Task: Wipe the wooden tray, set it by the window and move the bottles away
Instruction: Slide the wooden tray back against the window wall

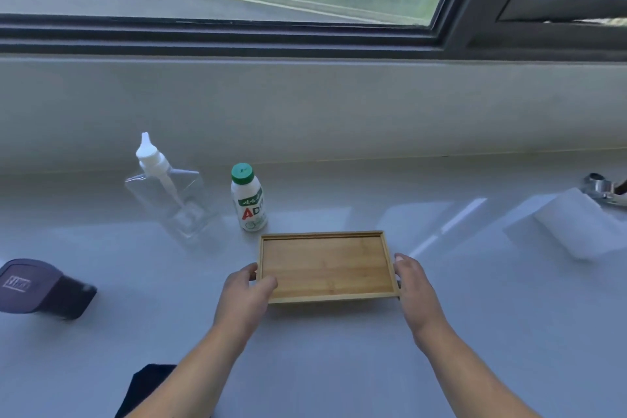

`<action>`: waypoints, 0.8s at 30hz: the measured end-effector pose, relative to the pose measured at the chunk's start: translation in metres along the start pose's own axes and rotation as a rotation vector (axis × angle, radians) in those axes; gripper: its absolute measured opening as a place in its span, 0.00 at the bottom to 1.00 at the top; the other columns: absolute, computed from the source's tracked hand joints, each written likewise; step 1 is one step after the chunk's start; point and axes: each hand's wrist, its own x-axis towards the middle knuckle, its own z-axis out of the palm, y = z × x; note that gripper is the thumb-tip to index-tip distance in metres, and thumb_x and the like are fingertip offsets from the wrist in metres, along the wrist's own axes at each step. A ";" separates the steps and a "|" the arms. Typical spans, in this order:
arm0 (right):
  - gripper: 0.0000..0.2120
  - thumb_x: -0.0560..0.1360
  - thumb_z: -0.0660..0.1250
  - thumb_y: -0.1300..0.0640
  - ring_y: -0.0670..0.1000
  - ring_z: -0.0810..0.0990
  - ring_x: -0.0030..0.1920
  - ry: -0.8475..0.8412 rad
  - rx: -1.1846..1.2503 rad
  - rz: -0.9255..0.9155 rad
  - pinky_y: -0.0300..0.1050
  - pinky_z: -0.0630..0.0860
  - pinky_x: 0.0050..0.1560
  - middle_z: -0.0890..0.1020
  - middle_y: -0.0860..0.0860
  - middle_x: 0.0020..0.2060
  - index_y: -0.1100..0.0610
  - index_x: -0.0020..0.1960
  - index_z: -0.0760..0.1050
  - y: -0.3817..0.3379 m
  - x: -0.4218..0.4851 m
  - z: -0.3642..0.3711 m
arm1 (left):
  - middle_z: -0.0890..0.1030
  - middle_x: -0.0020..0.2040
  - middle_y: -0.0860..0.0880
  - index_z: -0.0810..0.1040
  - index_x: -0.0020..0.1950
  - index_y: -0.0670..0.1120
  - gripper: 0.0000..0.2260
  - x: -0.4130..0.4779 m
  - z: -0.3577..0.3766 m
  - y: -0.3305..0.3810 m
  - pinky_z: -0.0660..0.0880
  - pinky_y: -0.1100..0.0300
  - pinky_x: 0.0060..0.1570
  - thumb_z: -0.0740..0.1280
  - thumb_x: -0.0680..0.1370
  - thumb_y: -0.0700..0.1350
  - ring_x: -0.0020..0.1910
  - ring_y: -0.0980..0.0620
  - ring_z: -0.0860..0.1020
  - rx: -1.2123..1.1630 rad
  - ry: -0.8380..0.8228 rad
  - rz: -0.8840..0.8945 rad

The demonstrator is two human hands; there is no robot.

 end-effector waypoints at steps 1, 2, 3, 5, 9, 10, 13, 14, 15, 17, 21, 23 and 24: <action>0.23 0.80 0.55 0.36 0.49 0.74 0.67 0.004 -0.006 -0.001 0.55 0.68 0.73 0.78 0.40 0.62 0.45 0.69 0.73 0.000 0.002 -0.003 | 0.77 0.65 0.50 0.75 0.70 0.50 0.28 -0.001 0.003 0.006 0.71 0.61 0.39 0.67 0.70 0.54 0.48 0.59 0.78 0.003 -0.002 0.011; 0.25 0.78 0.54 0.34 0.49 0.74 0.66 0.010 -0.010 -0.007 0.56 0.68 0.73 0.79 0.41 0.62 0.45 0.68 0.73 -0.001 0.005 -0.005 | 0.77 0.65 0.50 0.76 0.70 0.50 0.27 0.000 0.007 0.011 0.71 0.61 0.39 0.67 0.71 0.53 0.48 0.59 0.78 0.006 -0.007 0.018; 0.27 0.76 0.54 0.32 0.49 0.75 0.66 0.017 -0.013 -0.014 0.56 0.69 0.73 0.79 0.42 0.63 0.45 0.68 0.74 -0.001 0.008 -0.008 | 0.77 0.65 0.50 0.76 0.69 0.50 0.28 0.003 0.010 0.015 0.72 0.61 0.41 0.66 0.70 0.54 0.49 0.59 0.78 0.018 -0.016 0.024; 0.30 0.74 0.53 0.31 0.49 0.74 0.67 0.027 -0.020 -0.025 0.56 0.68 0.73 0.79 0.43 0.64 0.45 0.68 0.73 -0.002 0.015 -0.013 | 0.78 0.65 0.50 0.78 0.66 0.52 0.28 0.009 0.017 0.021 0.74 0.58 0.43 0.65 0.66 0.56 0.50 0.57 0.78 0.044 -0.011 0.027; 0.30 0.74 0.53 0.32 0.49 0.74 0.66 0.038 -0.026 -0.031 0.56 0.67 0.73 0.78 0.44 0.64 0.48 0.68 0.73 -0.010 0.033 -0.025 | 0.77 0.65 0.53 0.76 0.69 0.54 0.34 0.023 0.036 0.029 0.77 0.50 0.57 0.64 0.63 0.60 0.59 0.50 0.78 0.070 0.018 0.012; 0.30 0.73 0.53 0.32 0.49 0.74 0.65 0.039 -0.024 -0.037 0.56 0.67 0.73 0.78 0.44 0.63 0.48 0.66 0.73 -0.012 0.039 -0.028 | 0.77 0.66 0.53 0.76 0.70 0.55 0.35 0.028 0.040 0.029 0.77 0.48 0.59 0.64 0.63 0.60 0.60 0.50 0.78 0.066 0.019 0.012; 0.24 0.78 0.54 0.36 0.48 0.73 0.64 0.031 -0.021 -0.058 0.53 0.68 0.72 0.77 0.44 0.62 0.49 0.65 0.73 -0.019 0.058 -0.035 | 0.77 0.65 0.52 0.76 0.69 0.55 0.33 0.039 0.053 0.036 0.77 0.47 0.60 0.64 0.64 0.61 0.59 0.50 0.78 0.069 0.043 0.000; 0.22 0.81 0.55 0.38 0.49 0.73 0.65 0.032 -0.019 -0.059 0.51 0.67 0.72 0.77 0.45 0.63 0.49 0.68 0.73 -0.022 0.064 -0.038 | 0.77 0.65 0.52 0.76 0.69 0.55 0.33 0.043 0.057 0.038 0.77 0.47 0.59 0.65 0.64 0.60 0.59 0.49 0.78 0.066 0.050 0.004; 0.21 0.83 0.55 0.41 0.50 0.73 0.67 0.032 -0.024 -0.062 0.50 0.67 0.71 0.77 0.46 0.65 0.50 0.70 0.72 -0.024 0.071 -0.040 | 0.77 0.65 0.51 0.76 0.70 0.54 0.33 0.046 0.062 0.043 0.77 0.48 0.58 0.65 0.65 0.60 0.58 0.49 0.78 0.066 0.064 0.003; 0.21 0.84 0.54 0.43 0.50 0.73 0.67 0.022 -0.040 -0.074 0.50 0.66 0.71 0.77 0.47 0.65 0.50 0.71 0.71 -0.029 0.086 -0.044 | 0.78 0.63 0.50 0.77 0.68 0.52 0.28 0.046 0.071 0.057 0.75 0.52 0.54 0.66 0.68 0.57 0.56 0.50 0.78 0.054 0.086 -0.005; 0.20 0.84 0.54 0.43 0.50 0.72 0.67 -0.005 -0.041 -0.074 0.49 0.67 0.69 0.76 0.47 0.65 0.50 0.72 0.71 -0.044 0.117 -0.046 | 0.79 0.56 0.52 0.76 0.59 0.52 0.13 0.069 0.085 0.072 0.71 0.54 0.51 0.68 0.75 0.49 0.51 0.52 0.76 0.024 0.131 0.001; 0.21 0.85 0.54 0.43 0.50 0.72 0.68 -0.022 -0.043 -0.078 0.48 0.66 0.69 0.76 0.46 0.66 0.51 0.73 0.70 -0.051 0.132 -0.045 | 0.79 0.60 0.49 0.77 0.67 0.51 0.22 0.080 0.092 0.080 0.72 0.53 0.54 0.68 0.73 0.51 0.55 0.49 0.76 0.022 0.157 0.003; 0.21 0.85 0.54 0.43 0.50 0.71 0.68 -0.031 -0.043 -0.079 0.48 0.66 0.69 0.75 0.46 0.66 0.51 0.73 0.70 -0.054 0.140 -0.044 | 0.79 0.62 0.49 0.76 0.69 0.50 0.26 0.087 0.094 0.084 0.72 0.53 0.55 0.68 0.71 0.53 0.56 0.48 0.76 0.017 0.165 0.010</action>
